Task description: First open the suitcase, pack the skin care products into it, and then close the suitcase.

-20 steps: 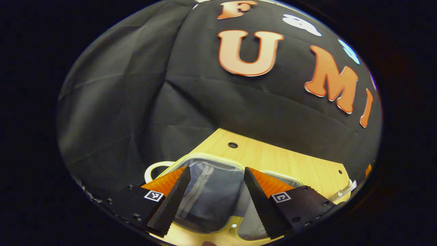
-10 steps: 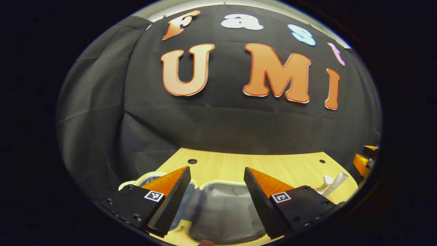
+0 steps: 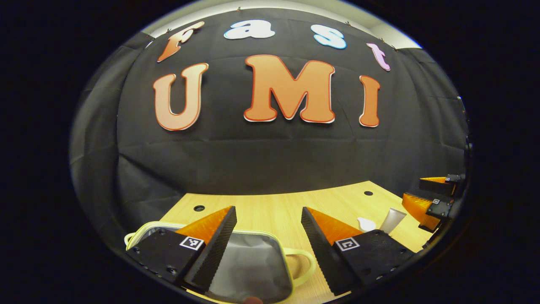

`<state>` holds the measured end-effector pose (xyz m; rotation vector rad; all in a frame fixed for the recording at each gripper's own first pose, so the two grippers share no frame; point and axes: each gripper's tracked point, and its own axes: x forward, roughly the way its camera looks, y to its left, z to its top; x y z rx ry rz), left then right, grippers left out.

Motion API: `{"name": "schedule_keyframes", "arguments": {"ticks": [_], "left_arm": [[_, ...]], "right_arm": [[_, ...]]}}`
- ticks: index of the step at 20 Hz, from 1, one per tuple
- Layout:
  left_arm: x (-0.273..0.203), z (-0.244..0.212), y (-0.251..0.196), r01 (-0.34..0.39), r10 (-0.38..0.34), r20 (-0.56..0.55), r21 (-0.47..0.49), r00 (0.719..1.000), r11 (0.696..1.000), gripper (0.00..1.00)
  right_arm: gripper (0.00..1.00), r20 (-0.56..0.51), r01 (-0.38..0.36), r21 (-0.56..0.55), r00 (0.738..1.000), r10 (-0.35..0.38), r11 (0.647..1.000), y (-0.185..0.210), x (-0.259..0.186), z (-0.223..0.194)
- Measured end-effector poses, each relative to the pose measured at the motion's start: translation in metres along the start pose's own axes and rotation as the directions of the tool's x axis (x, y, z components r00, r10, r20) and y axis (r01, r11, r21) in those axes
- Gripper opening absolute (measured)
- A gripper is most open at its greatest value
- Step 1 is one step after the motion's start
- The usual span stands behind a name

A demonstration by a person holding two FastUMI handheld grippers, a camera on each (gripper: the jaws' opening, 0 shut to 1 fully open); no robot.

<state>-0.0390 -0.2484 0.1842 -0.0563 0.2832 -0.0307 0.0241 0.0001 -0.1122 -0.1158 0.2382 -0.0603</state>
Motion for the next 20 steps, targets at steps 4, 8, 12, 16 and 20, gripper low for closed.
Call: {"name": "schedule_keyframes", "arguments": {"ticks": [4, 8, 12, 16, 20], "left_arm": [[0.005, -0.023, -0.047, 0.098, -0.096, -0.049, 0.037, 0.994, 0.994, 0.97], [0.005, -0.054, -0.093, 0.180, -0.171, -0.111, 0.078, 0.979, 0.981, 0.97], [0.011, -0.086, -0.134, 0.250, -0.232, -0.173, 0.094, 0.957, 0.964, 0.98], [0.022, -0.116, -0.163, 0.275, -0.247, -0.209, 0.118, 0.946, 0.954, 0.97], [0.042, -0.152, -0.179, 0.270, -0.238, -0.248, 0.107, 0.939, 0.957, 0.98]], "right_arm": [[0.96, -0.044, 0.017, 0.017, 0.999, -0.016, 1.000, -0.017, 0.001, -0.018], [0.96, -0.085, 0.017, 0.026, 0.996, -0.015, 1.000, -0.027, 0.004, -0.035], [0.96, -0.118, -0.002, 0.007, 0.993, 0.003, 1.000, -0.034, 0.009, -0.054], [0.96, -0.145, -0.039, -0.011, 0.989, 0.037, 0.999, -0.035, 0.017, -0.074], [0.96, -0.176, -0.074, -0.027, 0.982, 0.068, 0.997, -0.030, 0.024, -0.092]]}}
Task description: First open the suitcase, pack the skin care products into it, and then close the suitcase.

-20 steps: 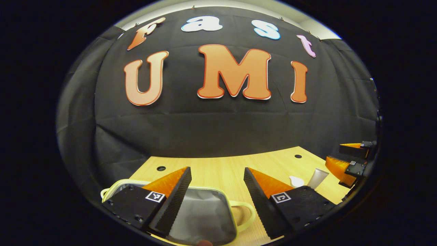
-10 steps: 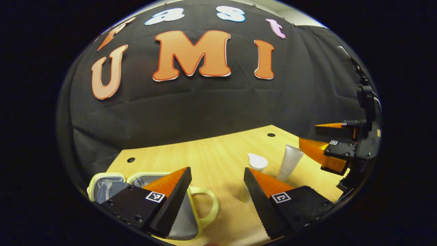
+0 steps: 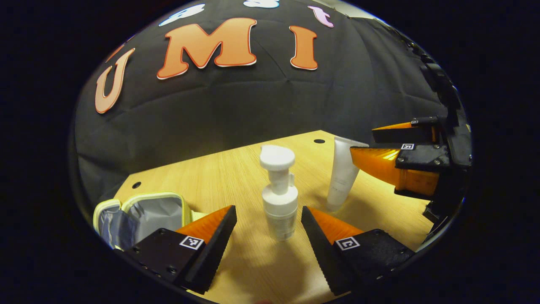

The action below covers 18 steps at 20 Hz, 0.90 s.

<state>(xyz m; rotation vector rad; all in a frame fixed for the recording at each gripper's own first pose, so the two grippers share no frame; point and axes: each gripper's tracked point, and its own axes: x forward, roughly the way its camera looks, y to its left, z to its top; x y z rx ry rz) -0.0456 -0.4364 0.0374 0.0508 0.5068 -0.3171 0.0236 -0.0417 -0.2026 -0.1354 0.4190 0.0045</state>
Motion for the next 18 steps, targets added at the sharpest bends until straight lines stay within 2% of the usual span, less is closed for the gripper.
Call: {"name": "schedule_keyframes", "arguments": {"ticks": [3, 6, 7, 8, 9, 10, 11, 14, 18], "left_arm": [[0.028, -0.018, -0.007, -0.005, 0.005, -0.019, -0.003, 1.000, 1.000, 0.98], [0.050, -0.029, -0.016, 0.018, -0.018, -0.023, -0.007, 1.000, 1.000, 0.97], [0.056, -0.031, -0.017, 0.022, -0.022, -0.018, -0.013, 1.000, 1.000, 0.94], [0.061, -0.032, -0.019, 0.030, -0.031, -0.013, -0.025, 0.999, 0.999, 0.84], [0.065, -0.030, -0.018, 0.025, -0.025, -0.005, -0.031, 1.000, 0.999, 0.80], [0.068, -0.029, -0.017, 0.026, -0.026, -0.002, -0.041, 1.000, 0.999, 0.69], [0.069, -0.028, -0.018, 0.030, -0.030, 0.006, -0.044, 1.000, 0.999, 0.64], [0.072, -0.029, -0.018, 0.052, -0.052, 0.000, -0.044, 0.999, 0.998, 0.59], [0.061, -0.018, -0.008, 0.027, -0.027, 0.006, -0.075, 1.000, 0.997, 0.56]], "right_arm": [[0.96, -0.019, -0.029, -0.019, 0.999, 0.029, 0.999, 0.005, 0.009, -0.011], [0.96, -0.037, -0.045, -0.023, 0.998, 0.044, 0.999, 0.007, 0.018, -0.020], [0.96, -0.042, -0.046, -0.020, 0.998, 0.045, 0.999, 0.007, 0.020, -0.023], [0.96, -0.044, -0.045, -0.014, 0.998, 0.044, 0.999, 0.006, 0.024, -0.027], [0.96, -0.049, -0.053, -0.007, 0.997, 0.052, 0.999, 0.007, 0.028, -0.031], [0.96, -0.056, -0.054, -0.005, 0.997, 0.053, 0.999, 0.005, 0.031, -0.037], [0.96, -0.066, -0.065, -0.002, 0.996, 0.064, 0.998, 0.006, 0.033, -0.041], [0.96, -0.091, -0.078, -0.004, 0.993, 0.078, 0.997, 0.008, 0.039, -0.059], [0.96, -0.119, -0.111, 0.004, 0.987, 0.110, 0.994, 0.018, 0.048, -0.073]]}}
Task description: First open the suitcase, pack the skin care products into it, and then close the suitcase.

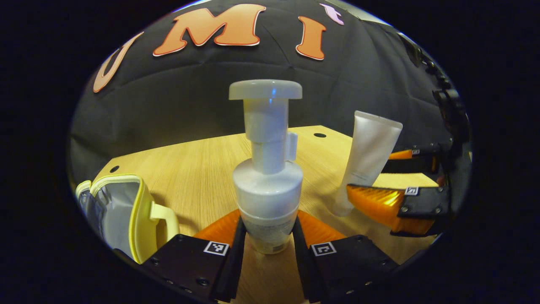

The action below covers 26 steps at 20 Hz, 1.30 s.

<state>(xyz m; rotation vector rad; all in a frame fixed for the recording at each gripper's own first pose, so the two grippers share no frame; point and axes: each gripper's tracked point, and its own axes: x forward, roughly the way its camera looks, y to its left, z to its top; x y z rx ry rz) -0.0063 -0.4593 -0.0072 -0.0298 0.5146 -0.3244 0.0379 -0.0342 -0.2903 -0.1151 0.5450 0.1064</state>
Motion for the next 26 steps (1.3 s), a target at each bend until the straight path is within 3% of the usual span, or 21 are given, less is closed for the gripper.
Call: {"name": "schedule_keyframes", "arguments": {"ticks": [3, 5, 8, 9, 11, 17, 23, 26], "left_arm": [[-0.017, 0.019, 0.016, -0.042, 0.042, 0.020, -0.001, 0.999, 0.999, 0.56], [-0.032, 0.033, 0.027, -0.064, 0.065, 0.033, -0.015, 0.997, 0.998, 0.56], [-0.054, 0.055, 0.050, -0.115, 0.116, 0.054, -0.014, 0.992, 0.993, 0.56], [-0.060, 0.059, 0.056, -0.129, 0.130, 0.057, -0.022, 0.990, 0.991, 0.56], [-0.075, 0.064, 0.072, -0.160, 0.162, 0.057, -0.033, 0.985, 0.987, 0.56], [-0.120, 0.058, 0.125, -0.253, 0.254, 0.018, -0.043, 0.967, 0.966, 0.56], [-0.168, 0.056, 0.183, -0.322, 0.322, -0.013, -0.064, 0.947, 0.945, 0.56], [-0.187, 0.051, 0.209, -0.315, 0.314, -0.034, -0.062, 0.949, 0.947, 0.56]], "right_arm": [[0.92, 0.002, -0.030, 0.007, 1.000, 0.030, 1.000, 0.008, 0.008, 0.001], [0.84, -0.005, -0.043, 0.013, 0.999, 0.043, 0.999, 0.013, 0.014, -0.001], [0.61, -0.021, -0.042, 0.007, 0.999, 0.042, 0.999, 0.016, 0.019, -0.005], [0.62, -0.022, -0.032, 0.002, 0.999, 0.032, 0.999, 0.014, 0.019, -0.004], [0.51, -0.021, -0.035, 0.019, 0.999, 0.036, 0.999, 0.014, 0.020, -0.003], [0.43, -0.040, -0.053, 0.020, 0.998, 0.053, 0.998, 0.024, 0.006, 0.010], [0.41, 0.029, -0.099, 0.012, 0.995, 0.098, 0.995, 0.056, -0.020, 0.072], [0.41, 0.062, -0.104, 0.016, 0.993, 0.102, 0.994, 0.078, -0.035, 0.098]]}}
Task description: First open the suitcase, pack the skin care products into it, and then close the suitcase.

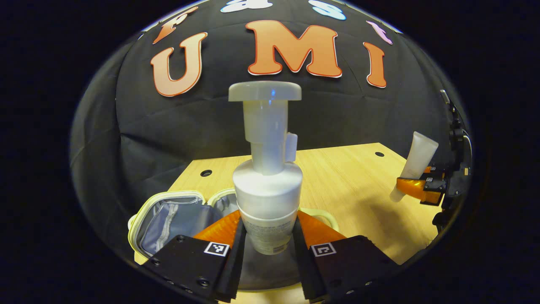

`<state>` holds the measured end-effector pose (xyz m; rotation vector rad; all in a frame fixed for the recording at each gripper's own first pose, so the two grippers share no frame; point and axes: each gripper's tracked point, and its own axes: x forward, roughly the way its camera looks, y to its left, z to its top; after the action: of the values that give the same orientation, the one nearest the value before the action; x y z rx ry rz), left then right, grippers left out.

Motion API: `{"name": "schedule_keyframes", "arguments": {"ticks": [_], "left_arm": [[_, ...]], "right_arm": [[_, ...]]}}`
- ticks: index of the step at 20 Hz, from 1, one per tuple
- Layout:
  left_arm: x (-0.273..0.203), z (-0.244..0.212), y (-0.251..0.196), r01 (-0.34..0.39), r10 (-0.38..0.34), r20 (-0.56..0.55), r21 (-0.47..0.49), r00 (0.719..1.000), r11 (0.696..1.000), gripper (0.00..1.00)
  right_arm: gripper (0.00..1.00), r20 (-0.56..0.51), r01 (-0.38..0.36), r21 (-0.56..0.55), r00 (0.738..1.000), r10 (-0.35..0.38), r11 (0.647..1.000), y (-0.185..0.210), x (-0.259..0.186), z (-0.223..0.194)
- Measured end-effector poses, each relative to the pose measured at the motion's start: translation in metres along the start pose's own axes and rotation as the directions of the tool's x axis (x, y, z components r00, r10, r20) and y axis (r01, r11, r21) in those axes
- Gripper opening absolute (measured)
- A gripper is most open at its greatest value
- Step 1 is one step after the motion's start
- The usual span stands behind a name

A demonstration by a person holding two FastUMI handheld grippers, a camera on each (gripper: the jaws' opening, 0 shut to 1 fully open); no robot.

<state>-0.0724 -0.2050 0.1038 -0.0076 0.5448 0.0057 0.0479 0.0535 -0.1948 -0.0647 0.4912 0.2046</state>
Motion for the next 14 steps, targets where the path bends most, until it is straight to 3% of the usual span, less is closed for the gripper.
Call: {"name": "schedule_keyframes", "arguments": {"ticks": [6, 14], "left_arm": [[-0.009, -0.018, 0.044, 0.072, -0.072, -0.059, 0.008, 0.996, 0.997, 0.56], [0.011, -0.075, 0.057, 0.207, -0.211, -0.218, -0.043, 0.953, 0.977, 0.56]], "right_arm": [[0.41, 0.024, 0.010, 0.047, 1.000, -0.011, 0.999, 0.060, -0.021, 0.031], [0.41, -0.005, 0.000, 0.105, 1.000, 0.001, 0.995, 0.148, -0.027, 0.038]]}}
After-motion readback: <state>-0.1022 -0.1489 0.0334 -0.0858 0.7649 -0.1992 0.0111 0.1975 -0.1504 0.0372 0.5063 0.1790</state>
